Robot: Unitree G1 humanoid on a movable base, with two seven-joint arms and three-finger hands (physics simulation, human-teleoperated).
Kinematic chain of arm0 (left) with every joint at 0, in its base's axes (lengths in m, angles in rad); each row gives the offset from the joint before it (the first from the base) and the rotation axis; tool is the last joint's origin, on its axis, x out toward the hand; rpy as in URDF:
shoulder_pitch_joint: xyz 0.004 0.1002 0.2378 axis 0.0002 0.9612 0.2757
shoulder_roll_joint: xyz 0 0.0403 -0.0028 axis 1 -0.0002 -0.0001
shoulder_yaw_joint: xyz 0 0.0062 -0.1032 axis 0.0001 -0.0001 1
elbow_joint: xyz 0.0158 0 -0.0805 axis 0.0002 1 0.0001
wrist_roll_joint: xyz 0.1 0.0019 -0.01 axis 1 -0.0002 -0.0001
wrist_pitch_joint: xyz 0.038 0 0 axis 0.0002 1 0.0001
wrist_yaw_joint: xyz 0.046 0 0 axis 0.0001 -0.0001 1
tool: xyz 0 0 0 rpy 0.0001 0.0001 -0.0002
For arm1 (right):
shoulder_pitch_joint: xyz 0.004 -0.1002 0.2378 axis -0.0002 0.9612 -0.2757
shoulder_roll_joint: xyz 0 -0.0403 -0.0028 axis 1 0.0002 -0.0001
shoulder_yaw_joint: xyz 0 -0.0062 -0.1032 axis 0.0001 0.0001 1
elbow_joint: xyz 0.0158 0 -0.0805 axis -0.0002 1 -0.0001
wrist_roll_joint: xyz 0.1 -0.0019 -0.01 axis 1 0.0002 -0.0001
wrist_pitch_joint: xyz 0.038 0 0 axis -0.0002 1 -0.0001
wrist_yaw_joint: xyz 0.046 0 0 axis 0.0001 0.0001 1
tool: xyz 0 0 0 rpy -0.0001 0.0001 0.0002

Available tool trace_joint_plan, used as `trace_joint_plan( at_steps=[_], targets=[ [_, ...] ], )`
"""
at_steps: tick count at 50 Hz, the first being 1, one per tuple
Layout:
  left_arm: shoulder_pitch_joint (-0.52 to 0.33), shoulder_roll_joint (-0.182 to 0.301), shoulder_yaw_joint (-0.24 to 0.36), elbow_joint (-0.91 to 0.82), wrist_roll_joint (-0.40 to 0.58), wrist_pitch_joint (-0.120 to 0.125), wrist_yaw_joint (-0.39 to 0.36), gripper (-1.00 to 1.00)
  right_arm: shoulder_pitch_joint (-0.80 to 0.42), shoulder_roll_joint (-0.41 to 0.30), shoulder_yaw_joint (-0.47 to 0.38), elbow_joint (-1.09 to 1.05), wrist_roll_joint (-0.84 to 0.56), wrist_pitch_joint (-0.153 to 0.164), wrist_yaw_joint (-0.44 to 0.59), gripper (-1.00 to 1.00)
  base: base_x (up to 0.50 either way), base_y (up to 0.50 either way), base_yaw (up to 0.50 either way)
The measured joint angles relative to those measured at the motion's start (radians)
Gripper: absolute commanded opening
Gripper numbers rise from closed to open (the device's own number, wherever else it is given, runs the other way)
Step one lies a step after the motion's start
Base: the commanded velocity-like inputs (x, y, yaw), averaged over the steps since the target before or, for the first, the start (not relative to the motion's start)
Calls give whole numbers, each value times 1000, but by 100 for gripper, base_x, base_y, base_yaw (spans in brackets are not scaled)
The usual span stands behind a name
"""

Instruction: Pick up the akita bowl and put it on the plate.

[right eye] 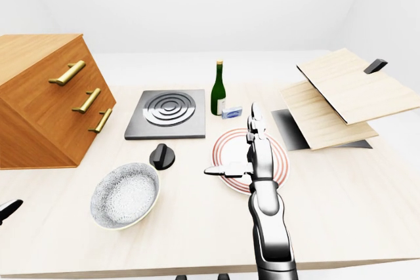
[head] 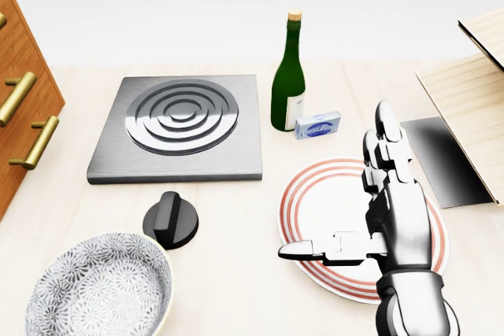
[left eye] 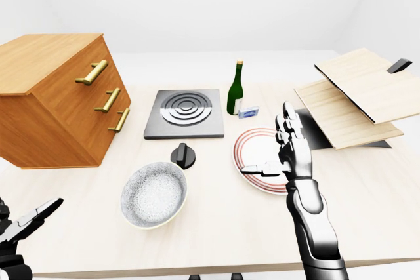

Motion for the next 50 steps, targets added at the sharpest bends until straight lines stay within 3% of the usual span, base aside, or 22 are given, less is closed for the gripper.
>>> trace_joint_plan(
  at_steps=[10, 19, 36, 50],
  targets=[
    [6, -2, 3, -9, -2, 5, 0, 100, 1, 0, 0, 0, -3, 0, 0, 100, 40, 0, 0],
    [7, -4, 7, -15, 0, 10, 0, 100, 7, -2, 8, 0, -13, 0, 9, 100, 0, 0, 0],
    [2, 1, 0, 5, -1, -5, 1, 100, 28, -2, 45, -31, -73, 0, 47, 100, 0, 0, 0],
    [4, 2, 0, 2, -4, -4, 4, 100, 47, -7, 110, -81, -215, 0, 82, 100, 0, 0, 0]
  ],
)
